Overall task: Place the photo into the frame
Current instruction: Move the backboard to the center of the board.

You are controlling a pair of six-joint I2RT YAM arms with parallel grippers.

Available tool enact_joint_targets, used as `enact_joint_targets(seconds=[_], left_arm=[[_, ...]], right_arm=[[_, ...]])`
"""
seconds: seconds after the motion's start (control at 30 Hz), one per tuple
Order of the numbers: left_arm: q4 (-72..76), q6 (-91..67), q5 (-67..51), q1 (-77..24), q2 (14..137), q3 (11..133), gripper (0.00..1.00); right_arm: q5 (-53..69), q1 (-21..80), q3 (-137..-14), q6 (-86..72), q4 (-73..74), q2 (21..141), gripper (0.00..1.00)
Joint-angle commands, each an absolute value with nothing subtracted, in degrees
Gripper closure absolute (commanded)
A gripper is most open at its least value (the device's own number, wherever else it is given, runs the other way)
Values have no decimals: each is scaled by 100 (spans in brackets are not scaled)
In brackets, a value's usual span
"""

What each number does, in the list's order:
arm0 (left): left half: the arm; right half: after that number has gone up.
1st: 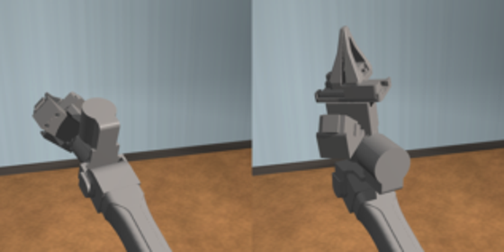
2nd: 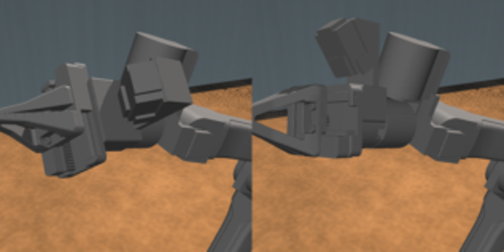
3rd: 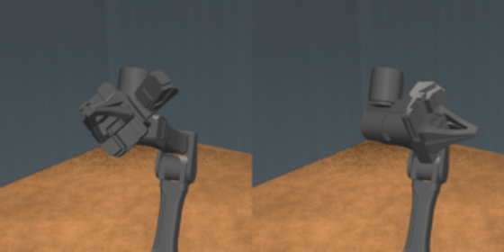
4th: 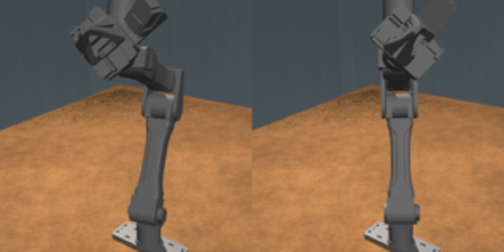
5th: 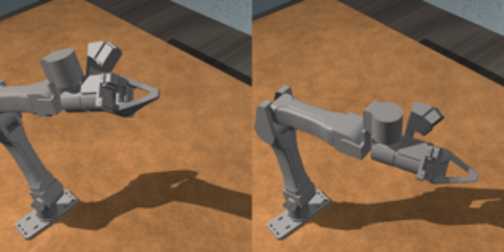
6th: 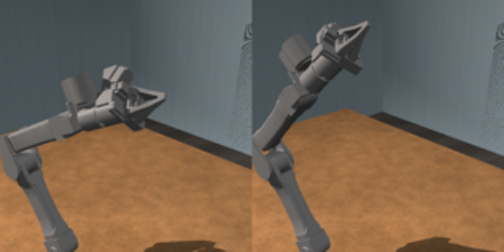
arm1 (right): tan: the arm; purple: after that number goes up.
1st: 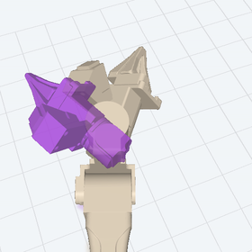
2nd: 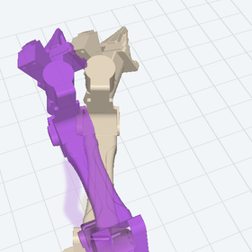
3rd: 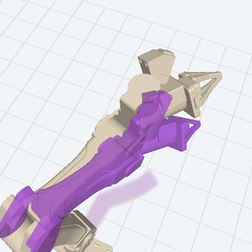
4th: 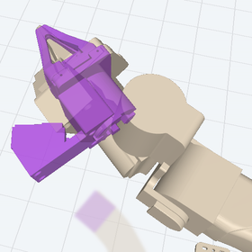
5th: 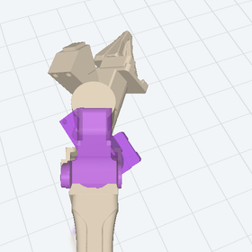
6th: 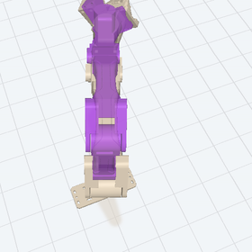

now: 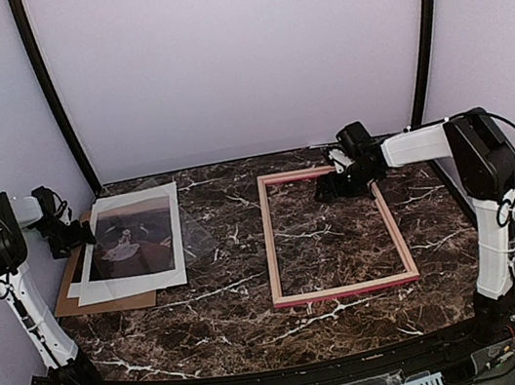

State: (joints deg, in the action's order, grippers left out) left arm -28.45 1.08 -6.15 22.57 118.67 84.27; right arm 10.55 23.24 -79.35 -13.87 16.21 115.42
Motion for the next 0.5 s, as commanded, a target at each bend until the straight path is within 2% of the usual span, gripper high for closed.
enact_joint_targets(seconds=[0.0,0.47], left_arm=[[-2862,164,-997,2330,11781,8068,1],[-3015,-207,-1177,1103,11271,7473,1]], right_arm=[[1157,2360,-7855,-1455,1406,11695,10],[1169,2372,-7890,-1444,1474,11756,9]])
